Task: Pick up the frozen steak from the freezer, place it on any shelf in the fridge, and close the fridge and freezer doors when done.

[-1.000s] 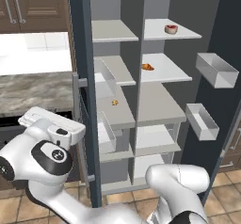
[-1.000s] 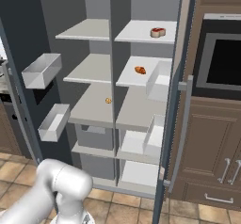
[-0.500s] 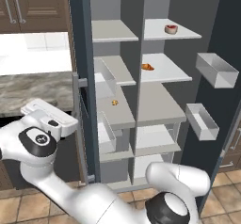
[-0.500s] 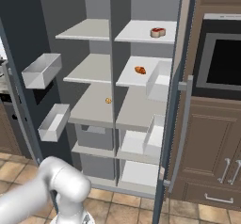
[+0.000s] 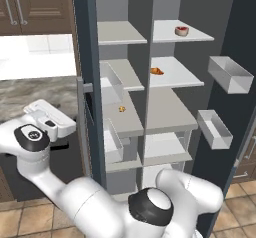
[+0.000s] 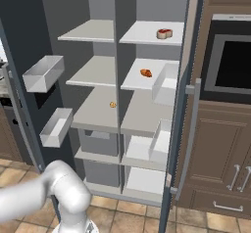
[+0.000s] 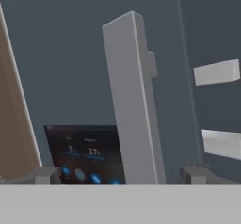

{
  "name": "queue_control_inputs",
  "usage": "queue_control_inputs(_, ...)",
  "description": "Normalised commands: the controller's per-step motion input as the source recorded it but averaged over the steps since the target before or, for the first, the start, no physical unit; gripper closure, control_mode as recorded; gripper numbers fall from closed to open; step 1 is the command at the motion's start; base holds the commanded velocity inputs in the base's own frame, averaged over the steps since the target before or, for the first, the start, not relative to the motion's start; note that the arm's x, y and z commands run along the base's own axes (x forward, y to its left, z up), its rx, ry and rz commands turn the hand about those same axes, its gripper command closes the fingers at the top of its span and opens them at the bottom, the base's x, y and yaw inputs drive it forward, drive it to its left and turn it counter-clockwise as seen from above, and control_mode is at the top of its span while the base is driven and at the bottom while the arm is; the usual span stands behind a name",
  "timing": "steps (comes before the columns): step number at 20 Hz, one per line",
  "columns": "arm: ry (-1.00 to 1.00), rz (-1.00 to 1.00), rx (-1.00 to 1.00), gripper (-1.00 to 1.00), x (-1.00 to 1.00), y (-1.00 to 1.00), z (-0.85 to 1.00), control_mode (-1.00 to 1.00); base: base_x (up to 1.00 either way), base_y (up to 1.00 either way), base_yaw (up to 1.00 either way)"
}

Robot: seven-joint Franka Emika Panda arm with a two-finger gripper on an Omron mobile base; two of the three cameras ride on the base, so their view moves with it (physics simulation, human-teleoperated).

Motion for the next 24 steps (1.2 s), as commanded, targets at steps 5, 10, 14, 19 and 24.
queue_control_inputs(5,0.04,-0.03,0.02,-1.00,0.34,0.00,-0.08,-1.00,0.00,0.00,0.00)
queue_control_inputs(10,0.08,0.00,0.03,-1.00,0.25,-0.16,0.00,-1.00,0.00,0.00,0.00)
queue_control_inputs(14,0.08,0.00,0.04,-1.00,0.34,-0.26,0.00,-1.00,0.00,0.00,0.00)
queue_control_inputs(19,0.09,0.00,0.05,-1.00,0.27,-0.41,0.00,-1.00,0.00,0.00,0.00)
queue_control_inputs(24,0.05,0.00,0.06,-1.00,0.13,-0.61,0.00,-1.00,0.00,0.00,0.00)
